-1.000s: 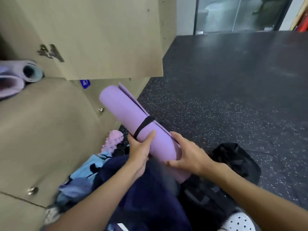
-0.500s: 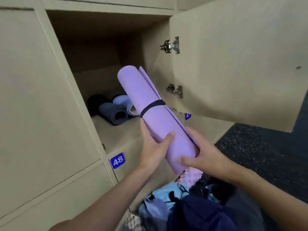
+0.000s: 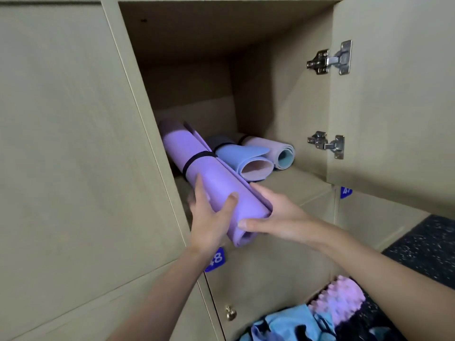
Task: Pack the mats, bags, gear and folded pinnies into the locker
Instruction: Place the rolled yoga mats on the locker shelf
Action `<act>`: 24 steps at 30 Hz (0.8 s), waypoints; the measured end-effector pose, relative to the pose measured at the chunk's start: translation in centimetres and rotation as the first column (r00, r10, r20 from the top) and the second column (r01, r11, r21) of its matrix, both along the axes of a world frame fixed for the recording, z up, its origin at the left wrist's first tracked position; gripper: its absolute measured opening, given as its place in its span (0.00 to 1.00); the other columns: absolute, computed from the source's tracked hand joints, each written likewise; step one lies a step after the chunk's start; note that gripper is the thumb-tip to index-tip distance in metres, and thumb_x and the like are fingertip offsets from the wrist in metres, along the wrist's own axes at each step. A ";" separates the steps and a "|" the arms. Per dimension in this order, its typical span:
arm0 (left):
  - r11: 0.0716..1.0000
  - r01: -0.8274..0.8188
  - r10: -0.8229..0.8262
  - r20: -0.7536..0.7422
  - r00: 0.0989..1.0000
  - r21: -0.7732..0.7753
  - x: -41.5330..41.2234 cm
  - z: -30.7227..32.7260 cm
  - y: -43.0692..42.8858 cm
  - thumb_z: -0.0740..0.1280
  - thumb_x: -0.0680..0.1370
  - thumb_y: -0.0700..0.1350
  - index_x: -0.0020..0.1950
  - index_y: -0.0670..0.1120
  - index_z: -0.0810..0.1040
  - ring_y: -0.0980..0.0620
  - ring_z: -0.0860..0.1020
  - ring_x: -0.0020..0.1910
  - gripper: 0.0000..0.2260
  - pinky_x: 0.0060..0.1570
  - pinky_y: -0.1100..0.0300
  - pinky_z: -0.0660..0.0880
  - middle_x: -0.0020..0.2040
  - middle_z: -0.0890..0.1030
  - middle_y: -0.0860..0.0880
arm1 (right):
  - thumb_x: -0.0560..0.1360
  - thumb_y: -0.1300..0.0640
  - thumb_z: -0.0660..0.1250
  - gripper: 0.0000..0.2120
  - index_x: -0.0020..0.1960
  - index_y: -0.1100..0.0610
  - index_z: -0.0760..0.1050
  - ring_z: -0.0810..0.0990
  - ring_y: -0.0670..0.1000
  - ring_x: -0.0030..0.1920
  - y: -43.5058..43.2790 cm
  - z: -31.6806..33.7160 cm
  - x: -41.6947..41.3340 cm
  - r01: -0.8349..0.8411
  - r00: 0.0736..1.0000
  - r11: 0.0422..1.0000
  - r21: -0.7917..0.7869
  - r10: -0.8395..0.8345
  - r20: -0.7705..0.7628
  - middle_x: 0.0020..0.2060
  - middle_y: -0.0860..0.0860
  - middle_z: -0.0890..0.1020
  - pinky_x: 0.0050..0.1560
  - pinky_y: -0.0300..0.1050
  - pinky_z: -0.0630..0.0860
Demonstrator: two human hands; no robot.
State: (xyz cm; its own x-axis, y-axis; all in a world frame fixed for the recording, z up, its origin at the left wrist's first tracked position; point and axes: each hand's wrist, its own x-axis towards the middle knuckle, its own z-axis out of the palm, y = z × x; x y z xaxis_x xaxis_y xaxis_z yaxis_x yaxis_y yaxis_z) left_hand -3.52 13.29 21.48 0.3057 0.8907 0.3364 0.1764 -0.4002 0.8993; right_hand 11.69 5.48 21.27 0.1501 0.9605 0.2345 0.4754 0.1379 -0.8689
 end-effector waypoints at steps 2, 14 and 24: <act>0.996 -0.067 0.070 -0.049 0.996 0.061 -0.3 0.1 1.1 0.68 0.79 0.52 0.81 0.53 0.55 0.57 0.57 0.77 0.34 0.69 0.64 0.58 0.80 0.51 0.55 | 0.69 0.50 0.79 0.32 0.68 0.42 0.69 0.73 0.31 0.61 1.6 0.2 0.2 -0.022 1.000 1.000 -0.012 0.022 -0.020 0.62 0.31 0.74 0.55 0.27 0.72; 0.949 -0.009 0.105 -0.289 0.952 0.316 0.1 -0.9 2.5 0.65 0.77 0.52 0.69 0.51 0.77 0.56 0.65 0.73 0.20 0.74 0.54 0.62 0.73 0.70 0.54 | 0.71 0.34 0.70 0.43 0.78 0.50 0.59 0.63 0.46 0.75 6.4 -2.3 3.4 0.007 0.898 0.975 -0.222 0.092 0.431 0.76 0.46 0.65 0.74 0.45 0.61; 0.885 -0.024 0.292 -0.514 0.806 0.465 0.9 -1.1 2.7 0.66 0.78 0.55 0.69 0.50 0.75 0.52 0.64 0.75 0.21 0.73 0.47 0.62 0.74 0.68 0.50 | 0.68 0.23 0.59 0.46 0.79 0.43 0.53 0.46 0.48 0.79 7.8 -3.7 4.5 0.073 0.687 0.960 -0.269 0.147 0.711 0.80 0.47 0.50 0.77 0.50 0.45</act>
State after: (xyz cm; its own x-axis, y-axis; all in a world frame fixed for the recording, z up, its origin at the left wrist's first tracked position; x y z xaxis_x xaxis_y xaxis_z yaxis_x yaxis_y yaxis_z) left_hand -2.67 16.00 20.37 0.4241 0.7558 0.4990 0.6831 -0.6287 0.3716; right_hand 16.16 13.26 17.61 0.0036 1.0000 0.0006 0.9647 -0.0033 -0.2633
